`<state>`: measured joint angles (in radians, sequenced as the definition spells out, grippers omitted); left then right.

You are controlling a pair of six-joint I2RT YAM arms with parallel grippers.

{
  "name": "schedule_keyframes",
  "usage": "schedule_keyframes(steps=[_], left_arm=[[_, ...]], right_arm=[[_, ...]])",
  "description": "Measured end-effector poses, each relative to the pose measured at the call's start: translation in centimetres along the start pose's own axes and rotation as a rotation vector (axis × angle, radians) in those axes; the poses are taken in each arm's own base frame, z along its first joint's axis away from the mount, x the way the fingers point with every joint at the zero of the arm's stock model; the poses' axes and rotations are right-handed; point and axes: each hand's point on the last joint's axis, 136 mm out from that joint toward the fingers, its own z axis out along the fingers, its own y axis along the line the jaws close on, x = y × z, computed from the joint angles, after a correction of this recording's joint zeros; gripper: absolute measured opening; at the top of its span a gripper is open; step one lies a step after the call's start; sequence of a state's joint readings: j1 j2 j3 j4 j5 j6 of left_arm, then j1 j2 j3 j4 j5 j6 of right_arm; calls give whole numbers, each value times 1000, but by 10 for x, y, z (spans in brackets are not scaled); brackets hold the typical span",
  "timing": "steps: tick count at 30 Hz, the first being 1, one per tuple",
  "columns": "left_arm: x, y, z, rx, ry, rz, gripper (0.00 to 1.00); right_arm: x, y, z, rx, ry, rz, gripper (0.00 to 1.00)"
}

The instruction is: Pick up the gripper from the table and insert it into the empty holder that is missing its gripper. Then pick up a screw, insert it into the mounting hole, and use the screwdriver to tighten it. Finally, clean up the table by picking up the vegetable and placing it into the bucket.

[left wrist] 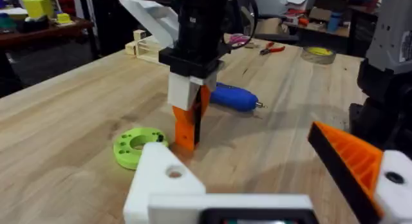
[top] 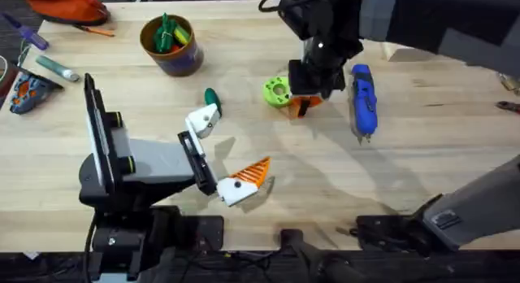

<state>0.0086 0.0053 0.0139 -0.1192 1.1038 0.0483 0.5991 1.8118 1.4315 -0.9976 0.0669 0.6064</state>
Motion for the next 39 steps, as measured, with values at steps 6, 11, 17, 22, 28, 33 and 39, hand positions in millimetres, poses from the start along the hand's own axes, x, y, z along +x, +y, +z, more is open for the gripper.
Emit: schedule_keyframes(steps=[6, 11, 17, 22, 28, 33, 39], left_arm=[[0, 0, 0, 0, 0, 0, 985], [0, 0, 0, 0, 0, 0, 985], [0, 0, 0, 0, 0, 0, 985], [0, 0, 0, 0, 0, 0, 985], [0, 0, 0, 0, 0, 0, 985], [0, 0, 0, 0, 0, 0, 986], [0, 0, 0, 0, 0, 0, 986]], right_arm=[[0, 0, 0, 0, 1, 0, 16], [1, -1, -6, 5, 7, -1, 14], [-6, 0, -47, -65, -93, 4, 13], [-28, 7, -121, -305, -313, 29, 12], [-22, 2, -127, -558, -375, 33, 11], [-6, 1, -103, -757, -349, 12, 11], [17, 17, -91, -1047, -301, -84, 9]])
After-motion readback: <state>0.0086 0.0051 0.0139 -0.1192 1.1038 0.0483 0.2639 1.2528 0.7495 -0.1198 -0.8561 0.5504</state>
